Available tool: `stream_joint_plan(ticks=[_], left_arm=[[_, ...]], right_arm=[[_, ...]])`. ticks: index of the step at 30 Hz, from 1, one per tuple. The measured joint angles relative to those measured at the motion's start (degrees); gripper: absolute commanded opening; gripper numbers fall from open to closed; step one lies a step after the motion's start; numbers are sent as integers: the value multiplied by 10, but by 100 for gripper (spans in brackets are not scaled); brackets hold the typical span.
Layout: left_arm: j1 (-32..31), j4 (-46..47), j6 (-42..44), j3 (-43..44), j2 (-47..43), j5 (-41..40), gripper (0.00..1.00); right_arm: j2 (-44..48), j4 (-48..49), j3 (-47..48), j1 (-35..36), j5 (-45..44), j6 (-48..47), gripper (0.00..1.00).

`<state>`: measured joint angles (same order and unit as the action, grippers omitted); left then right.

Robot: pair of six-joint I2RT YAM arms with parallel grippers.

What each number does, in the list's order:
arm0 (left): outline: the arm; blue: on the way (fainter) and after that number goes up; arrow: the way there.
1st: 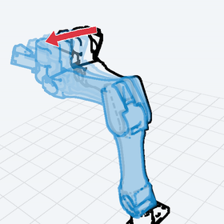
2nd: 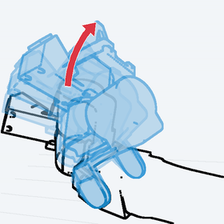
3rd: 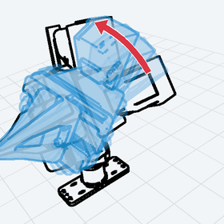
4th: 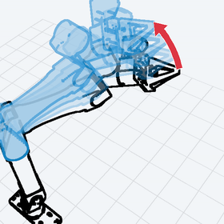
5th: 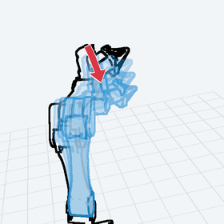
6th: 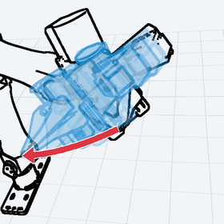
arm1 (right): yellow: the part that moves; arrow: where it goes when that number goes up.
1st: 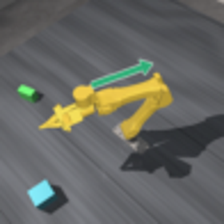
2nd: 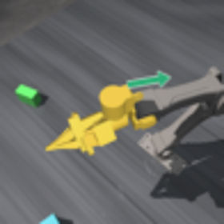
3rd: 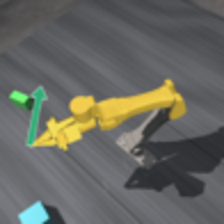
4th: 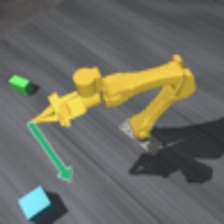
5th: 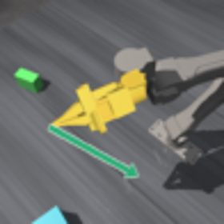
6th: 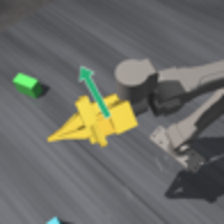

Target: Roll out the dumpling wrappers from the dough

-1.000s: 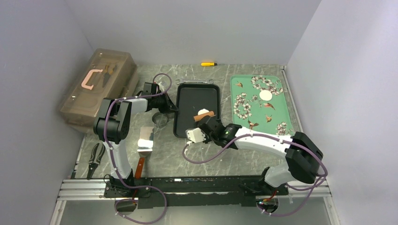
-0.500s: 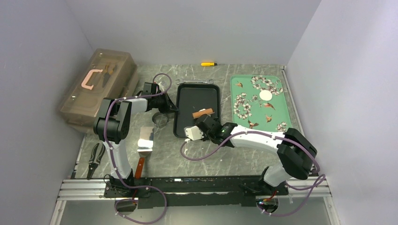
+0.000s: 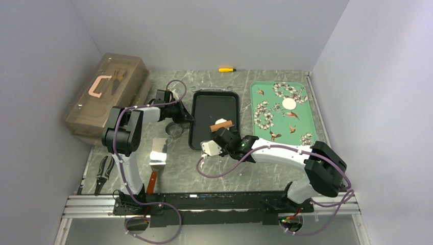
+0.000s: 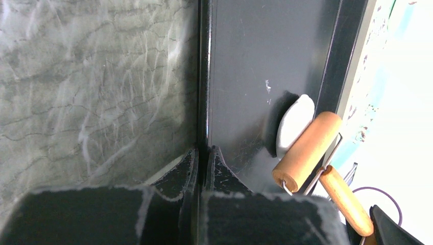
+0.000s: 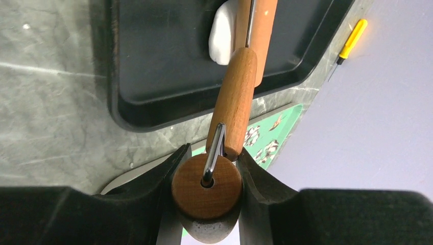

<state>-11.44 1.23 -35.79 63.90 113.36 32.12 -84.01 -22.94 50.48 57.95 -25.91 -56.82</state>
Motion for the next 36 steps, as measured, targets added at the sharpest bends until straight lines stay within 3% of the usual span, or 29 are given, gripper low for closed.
stream_joint_plan(ticks=[8, 20, 30, 36], left_arm=[[0, -1, 0, 1, 0, 1, 0], [0, -1, 0, 1, 0, 1, 0], [1, -1, 0, 1, 0, 2, 0], [1, -1, 0, 1, 1, 2, 0]], right_arm=[[-33, 38, 14, -31, 8, -25, 0], [14, -33, 2, 26, -6, 9, 0], [-40, 25, 33, -41, 25, -28, 0], [-51, 30, 35, -39, 23, -30, 0]])
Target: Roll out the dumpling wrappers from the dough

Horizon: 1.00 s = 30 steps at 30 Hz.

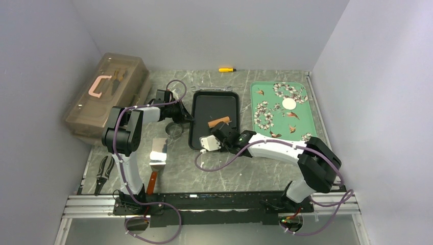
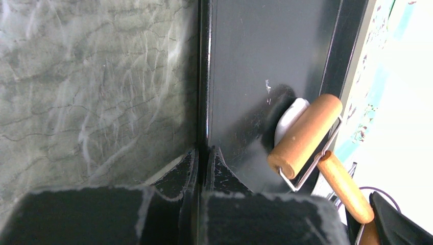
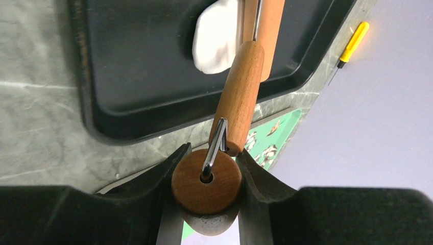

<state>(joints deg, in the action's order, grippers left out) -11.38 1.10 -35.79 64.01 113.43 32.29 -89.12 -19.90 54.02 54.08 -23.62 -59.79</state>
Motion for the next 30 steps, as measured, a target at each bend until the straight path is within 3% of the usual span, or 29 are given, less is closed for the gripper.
stream_joint_plan(ticks=[10, 22, 30], left_arm=[[0, 0, 0, 0, 0, 0, 0], [1, 0, 0, 0, 0, 1, 0], [3, 0, 0, 0, 0, 2, 0]], right_arm=[[67, -85, -24, 57, -7, 37, 0], [-42, -25, -11, -9, 4, 8, 0], [2, -49, -28, 25, 7, 20, 0]])
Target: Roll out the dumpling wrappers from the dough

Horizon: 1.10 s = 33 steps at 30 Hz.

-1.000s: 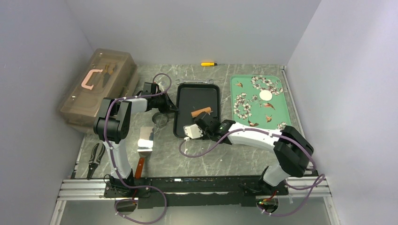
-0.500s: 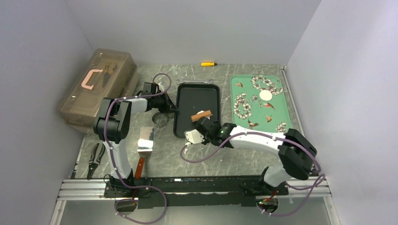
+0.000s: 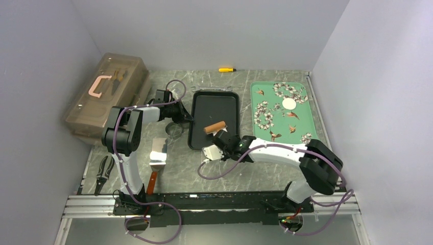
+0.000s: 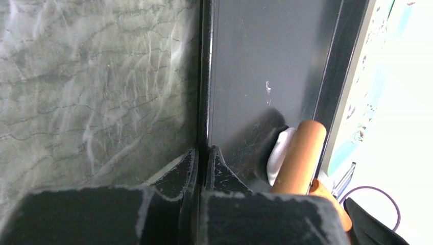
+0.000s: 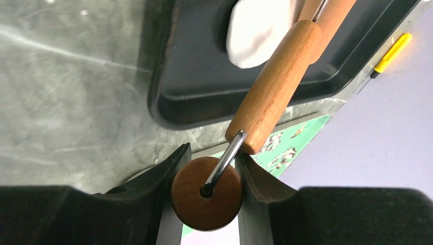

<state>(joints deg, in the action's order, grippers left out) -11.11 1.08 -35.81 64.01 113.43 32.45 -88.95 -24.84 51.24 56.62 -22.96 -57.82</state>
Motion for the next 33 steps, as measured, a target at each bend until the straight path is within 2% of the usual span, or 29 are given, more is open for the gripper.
stream_joint_plan(ticks=[4, 17, 22, 33], left_arm=[[2, 0, 0, 0, 1, 3, 0], [2, 0, 0, 0, 1, 3, 0], [2, 0, 0, 0, 1, 3, 0], [2, 0, 0, 0, 1, 3, 0]], right_arm=[[39, -27, -10, 20, -6, 9, 0], [67, -50, 39, 24, -26, 2, 0], [99, -82, 34, 54, -32, 4, 0], [75, -157, 6, 77, -31, -17, 0]])
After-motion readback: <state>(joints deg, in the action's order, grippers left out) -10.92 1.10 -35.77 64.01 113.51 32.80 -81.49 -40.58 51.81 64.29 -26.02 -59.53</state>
